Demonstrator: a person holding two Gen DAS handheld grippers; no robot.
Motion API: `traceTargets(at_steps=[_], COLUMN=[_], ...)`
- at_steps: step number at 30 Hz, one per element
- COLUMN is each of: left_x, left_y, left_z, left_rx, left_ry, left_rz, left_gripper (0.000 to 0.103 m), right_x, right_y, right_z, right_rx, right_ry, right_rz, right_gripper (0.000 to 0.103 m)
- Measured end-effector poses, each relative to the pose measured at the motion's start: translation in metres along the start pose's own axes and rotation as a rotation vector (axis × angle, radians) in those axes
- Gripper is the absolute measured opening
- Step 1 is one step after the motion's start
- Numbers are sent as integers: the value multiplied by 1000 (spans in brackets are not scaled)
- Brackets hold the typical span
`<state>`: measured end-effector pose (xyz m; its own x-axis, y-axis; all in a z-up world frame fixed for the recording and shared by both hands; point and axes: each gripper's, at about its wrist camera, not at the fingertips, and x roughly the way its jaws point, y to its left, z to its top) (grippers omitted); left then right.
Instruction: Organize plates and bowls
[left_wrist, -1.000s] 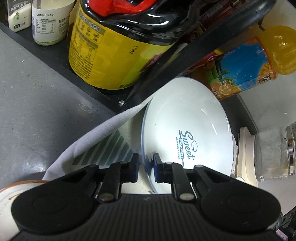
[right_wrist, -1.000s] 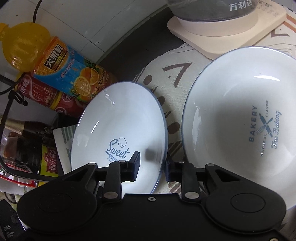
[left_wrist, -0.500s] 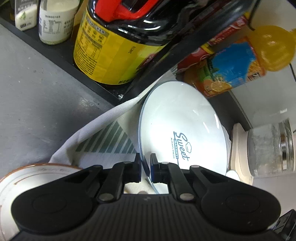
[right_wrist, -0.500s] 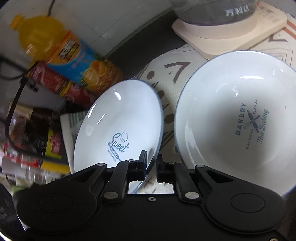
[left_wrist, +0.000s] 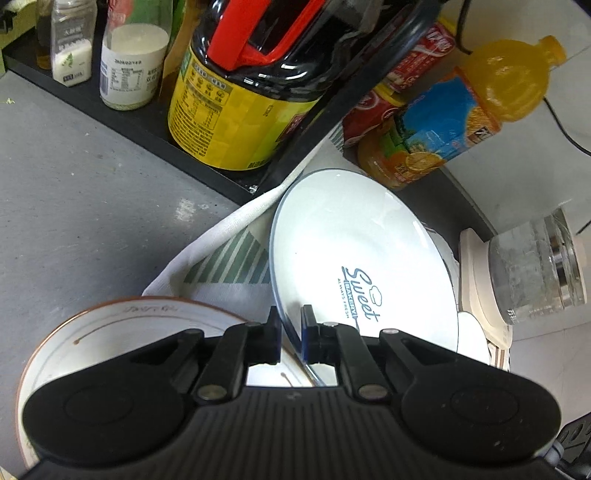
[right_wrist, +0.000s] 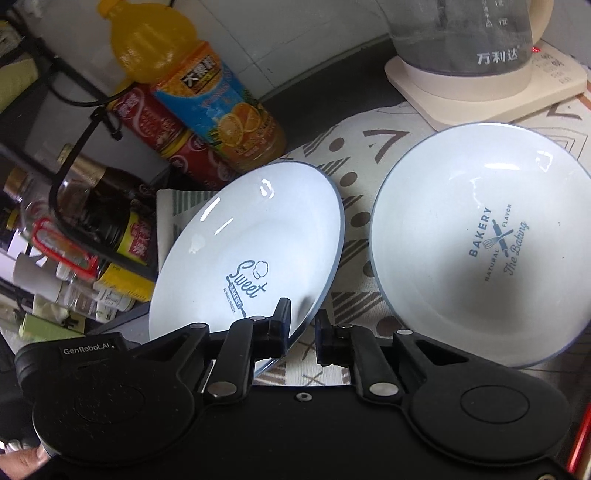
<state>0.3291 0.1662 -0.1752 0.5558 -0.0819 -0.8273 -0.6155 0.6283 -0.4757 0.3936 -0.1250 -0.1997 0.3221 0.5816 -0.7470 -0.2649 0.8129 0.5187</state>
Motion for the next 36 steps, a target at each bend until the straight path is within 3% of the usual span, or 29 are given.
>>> traceTargets(at_steps=[7, 36], left_x=[-18, -94], left_y=[-5, 29], left_z=[-16, -111], left_rx=[2, -235], left_ry=[-30, -198], left_rz=[17, 103], left_gripper=[8, 8], right_x=[-16, -51], right_y=[4, 21], right_z=[-7, -49], right_rx=[-47, -327], right_ry=[-3, 90], right_rz=[13, 141], right_gripper=[12, 12])
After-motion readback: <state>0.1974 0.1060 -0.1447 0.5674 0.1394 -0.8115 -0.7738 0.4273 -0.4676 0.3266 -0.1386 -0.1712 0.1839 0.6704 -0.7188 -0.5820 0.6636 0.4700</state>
